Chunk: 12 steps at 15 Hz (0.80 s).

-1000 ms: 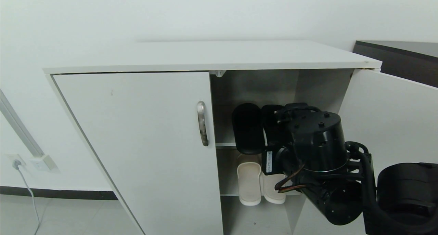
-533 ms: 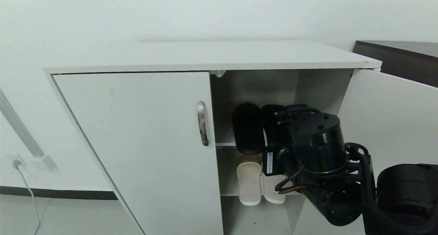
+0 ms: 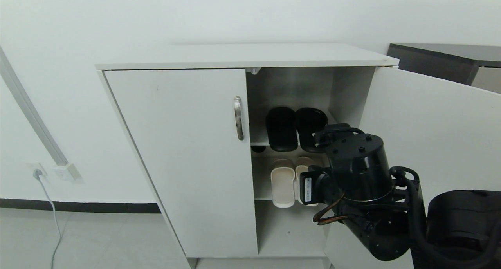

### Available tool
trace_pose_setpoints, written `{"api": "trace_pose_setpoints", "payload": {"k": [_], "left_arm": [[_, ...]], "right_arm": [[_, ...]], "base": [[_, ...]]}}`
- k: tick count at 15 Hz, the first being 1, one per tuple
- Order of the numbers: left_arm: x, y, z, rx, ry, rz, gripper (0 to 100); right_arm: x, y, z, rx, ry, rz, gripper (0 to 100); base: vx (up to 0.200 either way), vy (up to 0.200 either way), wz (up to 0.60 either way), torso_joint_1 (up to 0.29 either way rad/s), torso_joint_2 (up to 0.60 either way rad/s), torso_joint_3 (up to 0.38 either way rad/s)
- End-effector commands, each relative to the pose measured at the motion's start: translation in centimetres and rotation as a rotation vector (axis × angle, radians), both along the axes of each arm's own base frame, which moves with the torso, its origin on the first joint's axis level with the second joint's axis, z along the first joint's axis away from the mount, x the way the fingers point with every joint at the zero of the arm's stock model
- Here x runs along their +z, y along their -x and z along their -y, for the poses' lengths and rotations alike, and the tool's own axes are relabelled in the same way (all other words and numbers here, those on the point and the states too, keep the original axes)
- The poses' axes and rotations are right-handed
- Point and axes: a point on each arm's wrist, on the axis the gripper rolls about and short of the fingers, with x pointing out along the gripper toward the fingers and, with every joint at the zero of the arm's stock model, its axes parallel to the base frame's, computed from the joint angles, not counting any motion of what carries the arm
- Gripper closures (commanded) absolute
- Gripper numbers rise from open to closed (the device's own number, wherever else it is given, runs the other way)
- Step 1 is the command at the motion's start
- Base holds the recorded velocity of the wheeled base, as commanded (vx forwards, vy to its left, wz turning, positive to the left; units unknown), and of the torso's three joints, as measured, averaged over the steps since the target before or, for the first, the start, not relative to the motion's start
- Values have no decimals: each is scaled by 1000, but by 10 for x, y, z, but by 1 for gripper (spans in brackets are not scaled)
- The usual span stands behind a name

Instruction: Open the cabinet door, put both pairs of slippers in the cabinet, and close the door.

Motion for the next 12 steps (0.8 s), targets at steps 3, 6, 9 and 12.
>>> {"api": "trace_pose_setpoints", "payload": {"k": [3, 6, 9, 12], "left_arm": [[0, 0, 0, 0, 0, 0, 100], [0, 0, 0, 0, 0, 1, 100], [0, 0, 0, 0, 0, 1, 100], [0, 0, 0, 2, 2, 1, 100]], "right_arm": [[-6, -2, 6, 2, 15, -18, 100], [-11, -7, 11, -17, 21, -18, 100], [-16, -6, 13, -12, 41, -14, 100], [-16, -7, 13, -14, 40, -13, 100]], "base": [[-200, 0, 0, -1, 2, 2], [-200, 0, 0, 4, 9, 5], [-200, 0, 0, 5, 2, 1], [-67, 0, 0, -1, 2, -1]]}}
